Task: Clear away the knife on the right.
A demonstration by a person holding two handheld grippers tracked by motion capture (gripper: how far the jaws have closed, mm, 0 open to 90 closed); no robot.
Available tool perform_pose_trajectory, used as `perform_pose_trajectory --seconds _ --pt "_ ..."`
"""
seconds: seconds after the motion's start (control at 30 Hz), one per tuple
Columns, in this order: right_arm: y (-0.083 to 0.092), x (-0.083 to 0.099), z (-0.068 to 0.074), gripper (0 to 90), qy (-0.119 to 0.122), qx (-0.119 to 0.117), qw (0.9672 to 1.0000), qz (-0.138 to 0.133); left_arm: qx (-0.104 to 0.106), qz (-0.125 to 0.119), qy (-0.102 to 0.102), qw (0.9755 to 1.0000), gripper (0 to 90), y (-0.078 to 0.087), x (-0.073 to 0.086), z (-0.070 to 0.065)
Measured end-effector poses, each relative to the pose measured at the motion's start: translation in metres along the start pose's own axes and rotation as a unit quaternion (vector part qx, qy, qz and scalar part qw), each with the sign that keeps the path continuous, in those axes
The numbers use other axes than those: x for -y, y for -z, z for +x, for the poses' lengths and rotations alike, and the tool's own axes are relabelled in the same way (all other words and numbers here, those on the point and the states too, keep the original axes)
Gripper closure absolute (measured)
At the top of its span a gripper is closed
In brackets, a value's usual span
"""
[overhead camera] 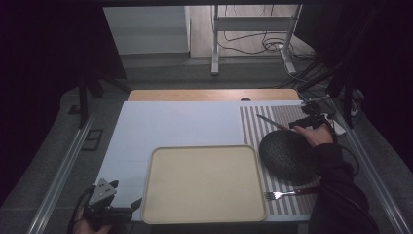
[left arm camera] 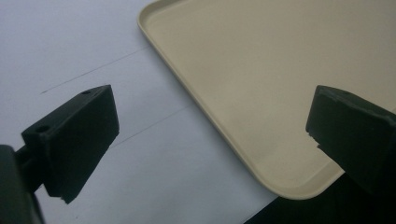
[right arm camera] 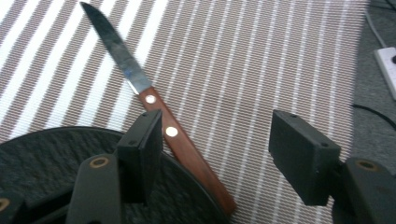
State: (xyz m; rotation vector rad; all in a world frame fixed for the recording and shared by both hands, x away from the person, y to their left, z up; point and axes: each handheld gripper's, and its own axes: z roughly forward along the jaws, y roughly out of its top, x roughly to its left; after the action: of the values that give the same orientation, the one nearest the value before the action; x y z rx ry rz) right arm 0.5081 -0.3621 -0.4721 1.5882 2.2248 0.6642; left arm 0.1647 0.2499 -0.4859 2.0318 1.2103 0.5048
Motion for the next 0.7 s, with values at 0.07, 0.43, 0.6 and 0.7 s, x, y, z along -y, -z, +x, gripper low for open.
perform_pose_trajectory --seconds 0.07,0.43,0.6,0.7 --pt "-0.002 -0.002 0.004 33.1 0.002 -0.005 1.0 0.008 0.0 0.0 0.0 1.0 2.6 0.0 0.0 0.0" --pt "-0.013 -0.014 0.022 22.1 0.023 -0.026 0.9989 0.032 0.0 0.001 -0.001 1.0 2.8 0.0 0.0 0.0" --pt "-0.018 -0.02 0.031 19.0 0.033 -0.032 0.9983 0.037 -0.001 0.003 -0.002 1.0 2.9 -0.001 0.0 0.0" --pt "-0.024 -0.023 0.033 18.8 0.037 -0.029 0.998 0.043 -0.001 0.003 -0.002 1.0 3.0 -0.001 0.0 0.0"
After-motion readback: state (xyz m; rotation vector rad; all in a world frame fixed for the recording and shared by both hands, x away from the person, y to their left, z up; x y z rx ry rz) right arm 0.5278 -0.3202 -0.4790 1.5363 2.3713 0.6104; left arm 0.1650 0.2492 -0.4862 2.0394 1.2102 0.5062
